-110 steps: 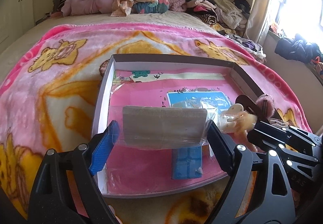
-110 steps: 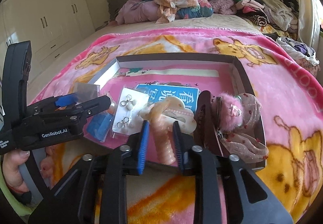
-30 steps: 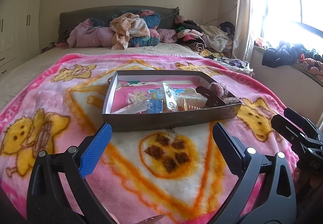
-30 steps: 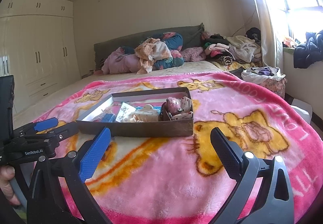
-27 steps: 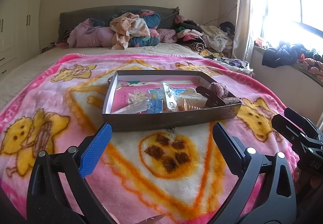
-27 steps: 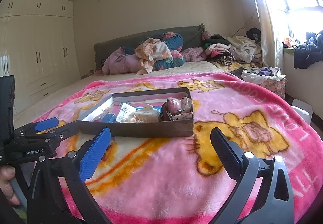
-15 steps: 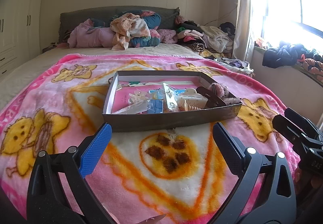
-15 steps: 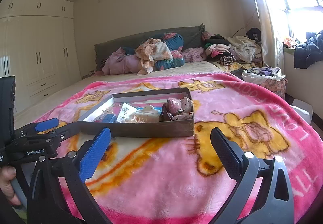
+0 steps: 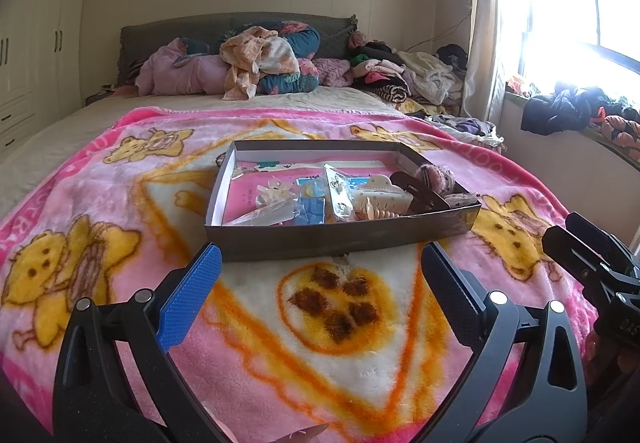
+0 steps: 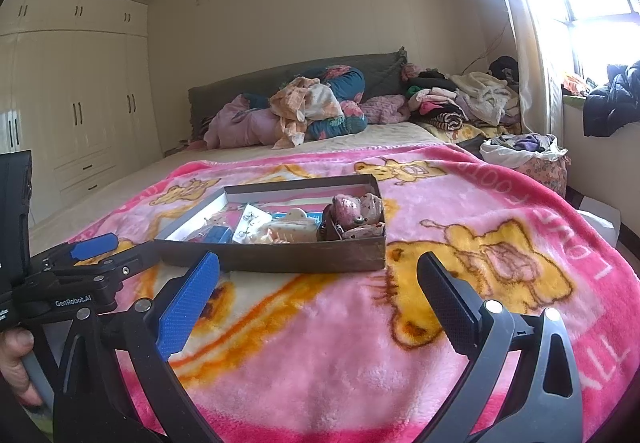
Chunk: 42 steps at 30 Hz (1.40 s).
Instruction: Organize jewelry
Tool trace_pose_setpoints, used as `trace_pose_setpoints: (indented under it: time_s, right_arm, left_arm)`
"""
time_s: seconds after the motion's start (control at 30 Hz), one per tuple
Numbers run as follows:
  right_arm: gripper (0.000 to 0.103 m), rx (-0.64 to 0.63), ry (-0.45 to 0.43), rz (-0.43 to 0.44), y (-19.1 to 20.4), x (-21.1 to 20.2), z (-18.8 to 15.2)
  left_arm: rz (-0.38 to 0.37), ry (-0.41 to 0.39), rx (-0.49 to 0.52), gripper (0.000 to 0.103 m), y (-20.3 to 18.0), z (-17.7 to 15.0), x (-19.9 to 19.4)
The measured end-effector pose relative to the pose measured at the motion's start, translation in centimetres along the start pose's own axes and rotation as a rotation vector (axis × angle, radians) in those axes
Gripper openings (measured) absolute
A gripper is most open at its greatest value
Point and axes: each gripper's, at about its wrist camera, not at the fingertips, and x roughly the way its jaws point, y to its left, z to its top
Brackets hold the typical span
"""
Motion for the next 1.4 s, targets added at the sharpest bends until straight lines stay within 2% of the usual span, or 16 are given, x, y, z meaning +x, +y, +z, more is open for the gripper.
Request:
trace_pose_setpoints:
  time_s: [0.7, 1.03, 1.4]
  right_arm:
    - [0.097, -0.001, 0.001, 0.003, 0.1, 0.0, 0.2]
    - [0.097, -0.001, 0.013, -0.022, 0.2, 0.0, 0.2]
    - [0.097, 0.042, 0.023, -0.025, -0.7, 0.5, -0.1]
  left_arm:
    - [0.001, 0.008, 0.003, 0.091, 0.4, -0.1, 0.0]
    - [-0.023, 0.01, -0.01, 0.091, 0.1, -0.6, 0.1]
    - [0.018, 0.043, 0.017, 0.091, -0.2, -0.7, 1.1]
